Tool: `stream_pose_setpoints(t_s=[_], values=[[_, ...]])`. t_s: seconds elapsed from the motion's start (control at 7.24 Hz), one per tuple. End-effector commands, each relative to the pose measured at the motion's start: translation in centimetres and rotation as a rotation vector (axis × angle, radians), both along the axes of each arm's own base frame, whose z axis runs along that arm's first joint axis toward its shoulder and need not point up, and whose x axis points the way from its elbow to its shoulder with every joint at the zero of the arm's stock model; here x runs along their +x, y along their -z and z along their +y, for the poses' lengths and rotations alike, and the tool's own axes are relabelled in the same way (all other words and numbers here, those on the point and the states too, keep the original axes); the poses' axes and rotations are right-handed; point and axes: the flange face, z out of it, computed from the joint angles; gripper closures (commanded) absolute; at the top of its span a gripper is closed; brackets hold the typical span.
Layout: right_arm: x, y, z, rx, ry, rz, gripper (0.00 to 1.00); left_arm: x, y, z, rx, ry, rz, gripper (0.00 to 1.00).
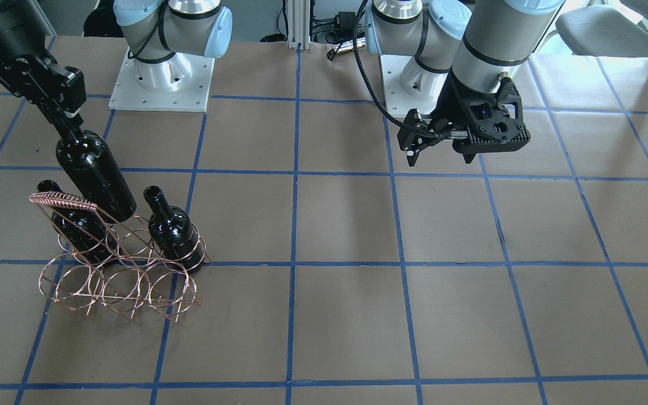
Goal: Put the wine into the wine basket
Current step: 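Carry the bottle with the right gripper over the copper rack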
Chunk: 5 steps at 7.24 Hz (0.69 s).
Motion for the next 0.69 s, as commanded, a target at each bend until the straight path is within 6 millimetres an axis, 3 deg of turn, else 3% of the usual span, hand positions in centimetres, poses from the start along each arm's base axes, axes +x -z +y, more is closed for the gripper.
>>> stream_pose_setpoints(t_s=[0.0, 0.28, 0.55], values=[[-0.5, 2.5, -2.5, 0.021, 0.03, -0.006, 1.0, 0.3, -0.2, -0.1, -0.004, -0.004, -0.003, 0.0], [1.9, 3.1, -3.4, 0.029, 0.049, 0.004, 1.0, 0.2, -0.1, -0.1, -0.005, -0.007, 0.0, 0.0], [2.0, 2.8, -5.3, 0.034, 0.042, 0.01, 1.0, 0.2, 0.0, -0.1, -0.002, -0.004, -0.002, 0.0]])
